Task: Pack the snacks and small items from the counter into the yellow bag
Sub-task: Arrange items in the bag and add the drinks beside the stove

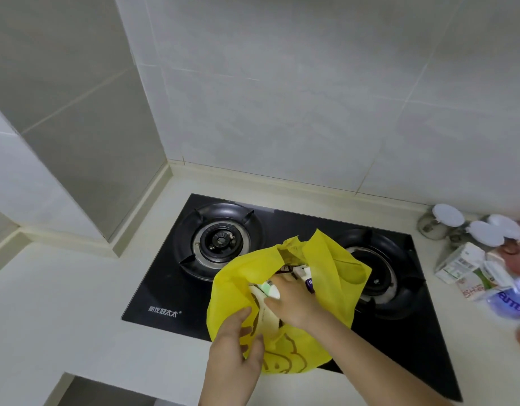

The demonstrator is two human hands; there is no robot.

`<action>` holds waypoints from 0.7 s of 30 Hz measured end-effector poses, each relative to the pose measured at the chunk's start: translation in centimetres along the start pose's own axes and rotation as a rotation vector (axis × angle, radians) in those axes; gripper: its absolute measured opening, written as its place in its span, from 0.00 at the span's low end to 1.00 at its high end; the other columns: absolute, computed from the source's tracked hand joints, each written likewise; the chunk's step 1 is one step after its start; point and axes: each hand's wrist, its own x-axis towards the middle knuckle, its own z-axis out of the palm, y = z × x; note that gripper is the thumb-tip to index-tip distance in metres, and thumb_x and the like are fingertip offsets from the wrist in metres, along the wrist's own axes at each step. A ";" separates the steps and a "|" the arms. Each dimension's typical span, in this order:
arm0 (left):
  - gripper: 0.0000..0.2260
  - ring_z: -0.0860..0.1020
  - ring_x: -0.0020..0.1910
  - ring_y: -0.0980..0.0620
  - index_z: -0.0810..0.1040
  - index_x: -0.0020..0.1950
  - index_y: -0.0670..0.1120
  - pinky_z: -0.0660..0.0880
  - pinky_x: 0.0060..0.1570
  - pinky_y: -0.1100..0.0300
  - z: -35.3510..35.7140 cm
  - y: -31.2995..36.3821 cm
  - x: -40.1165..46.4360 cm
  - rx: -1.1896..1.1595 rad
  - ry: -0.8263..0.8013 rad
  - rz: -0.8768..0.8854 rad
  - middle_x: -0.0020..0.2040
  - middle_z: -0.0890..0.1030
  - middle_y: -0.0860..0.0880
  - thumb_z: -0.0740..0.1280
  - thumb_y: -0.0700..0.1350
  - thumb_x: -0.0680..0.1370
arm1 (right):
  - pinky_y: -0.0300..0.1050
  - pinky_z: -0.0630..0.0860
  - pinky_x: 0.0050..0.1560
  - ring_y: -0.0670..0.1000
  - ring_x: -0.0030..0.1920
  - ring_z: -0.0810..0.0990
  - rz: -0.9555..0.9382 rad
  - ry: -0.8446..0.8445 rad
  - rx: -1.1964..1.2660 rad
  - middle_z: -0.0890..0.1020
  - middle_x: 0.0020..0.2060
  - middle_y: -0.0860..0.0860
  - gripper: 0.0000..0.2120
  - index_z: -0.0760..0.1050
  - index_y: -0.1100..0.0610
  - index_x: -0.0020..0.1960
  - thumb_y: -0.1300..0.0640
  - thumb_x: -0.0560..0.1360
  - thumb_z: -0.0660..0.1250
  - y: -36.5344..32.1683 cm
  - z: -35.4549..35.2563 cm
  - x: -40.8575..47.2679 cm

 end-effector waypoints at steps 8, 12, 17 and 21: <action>0.19 0.74 0.50 0.65 0.70 0.65 0.51 0.73 0.40 0.72 1.4 1.6 1.3 0.023 -0.072 0.038 0.57 0.73 0.54 0.67 0.41 0.75 | 0.38 0.71 0.59 0.49 0.59 0.75 -0.026 0.080 0.197 0.74 0.63 0.49 0.20 0.69 0.49 0.68 0.54 0.76 0.63 1.9 -1.3 -5.3; 0.19 0.74 0.50 0.65 0.71 0.65 0.51 0.73 0.41 0.72 2.5 2.7 1.6 0.042 -0.117 0.074 0.55 0.72 0.57 0.66 0.41 0.75 | 0.27 0.72 0.49 0.40 0.51 0.79 0.013 0.190 0.414 0.80 0.52 0.43 0.13 0.76 0.48 0.58 0.60 0.75 0.65 3.4 -2.1 -8.2; 0.18 0.74 0.51 0.61 0.72 0.65 0.49 0.75 0.51 0.67 4.4 4.1 2.1 0.128 -0.161 0.199 0.51 0.71 0.61 0.66 0.42 0.75 | 0.41 0.81 0.45 0.44 0.41 0.82 0.152 0.331 0.623 0.84 0.44 0.44 0.10 0.78 0.45 0.49 0.60 0.74 0.67 6.6 -3.8 -11.6; 0.18 0.72 0.52 0.60 0.70 0.66 0.51 0.67 0.53 0.73 5.8 5.6 2.5 0.257 -0.200 0.337 0.56 0.72 0.57 0.64 0.44 0.76 | 0.43 0.80 0.46 0.43 0.40 0.83 0.231 0.400 0.621 0.85 0.40 0.43 0.09 0.80 0.45 0.47 0.60 0.74 0.68 10.0 -5.7 -14.1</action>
